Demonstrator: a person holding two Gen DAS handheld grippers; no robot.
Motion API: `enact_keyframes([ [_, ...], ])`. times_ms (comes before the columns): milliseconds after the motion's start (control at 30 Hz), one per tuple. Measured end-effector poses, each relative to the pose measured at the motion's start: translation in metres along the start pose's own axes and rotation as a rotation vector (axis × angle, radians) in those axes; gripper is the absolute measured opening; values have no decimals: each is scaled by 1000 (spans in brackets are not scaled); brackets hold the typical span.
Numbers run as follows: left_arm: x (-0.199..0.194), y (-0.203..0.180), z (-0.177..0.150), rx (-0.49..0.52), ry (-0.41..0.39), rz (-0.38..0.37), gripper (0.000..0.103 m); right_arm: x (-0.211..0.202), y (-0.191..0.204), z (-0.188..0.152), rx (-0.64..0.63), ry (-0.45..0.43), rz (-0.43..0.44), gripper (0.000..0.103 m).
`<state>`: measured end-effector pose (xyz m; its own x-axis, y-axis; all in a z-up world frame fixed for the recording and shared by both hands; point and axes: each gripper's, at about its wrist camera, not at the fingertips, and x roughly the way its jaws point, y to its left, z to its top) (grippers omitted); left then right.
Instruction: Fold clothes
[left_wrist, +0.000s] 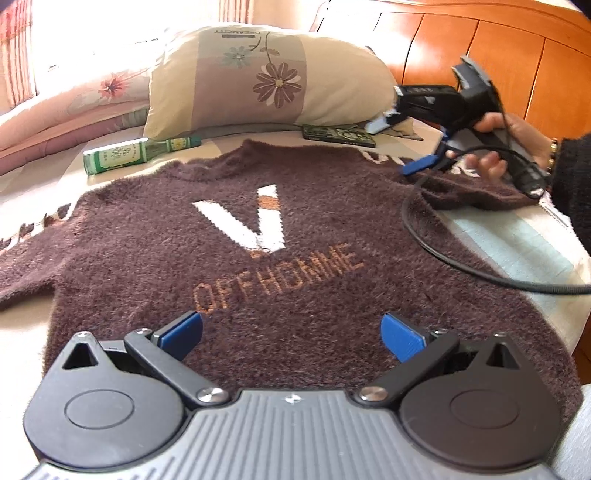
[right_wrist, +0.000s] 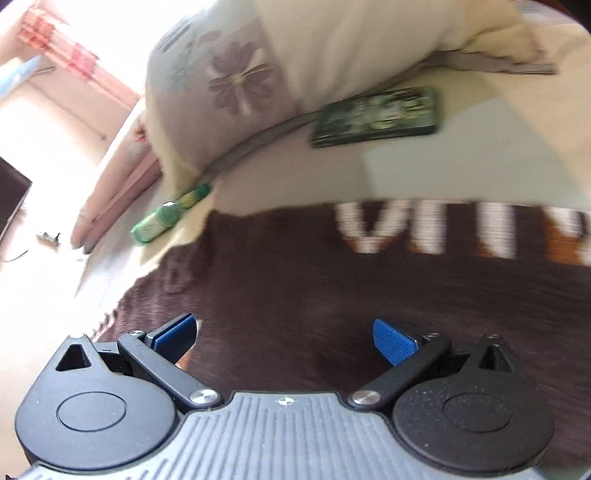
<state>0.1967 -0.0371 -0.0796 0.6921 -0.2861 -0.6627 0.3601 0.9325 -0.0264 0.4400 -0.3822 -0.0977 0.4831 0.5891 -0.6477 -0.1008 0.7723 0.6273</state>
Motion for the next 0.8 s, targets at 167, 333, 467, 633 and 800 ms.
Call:
enact_keyframes([
  [167,0,2,1,-8,0,5,102,29,-3,3,10,37,-33,103],
  [333,3,2,1,-8,-1,-12,102,-20,-46,-7,71,-17,-78,103],
  [467,5,0,0,-12,2,-40,102,-70,-88,-16,143,-62,-159,103],
  [633,5,-5,0,-2,3,-56,102,-108,-112,-22,206,-108,-238,103],
  [800,7,-9,1,0,8,-50,102,-100,-82,-5,124,-144,-149,103],
])
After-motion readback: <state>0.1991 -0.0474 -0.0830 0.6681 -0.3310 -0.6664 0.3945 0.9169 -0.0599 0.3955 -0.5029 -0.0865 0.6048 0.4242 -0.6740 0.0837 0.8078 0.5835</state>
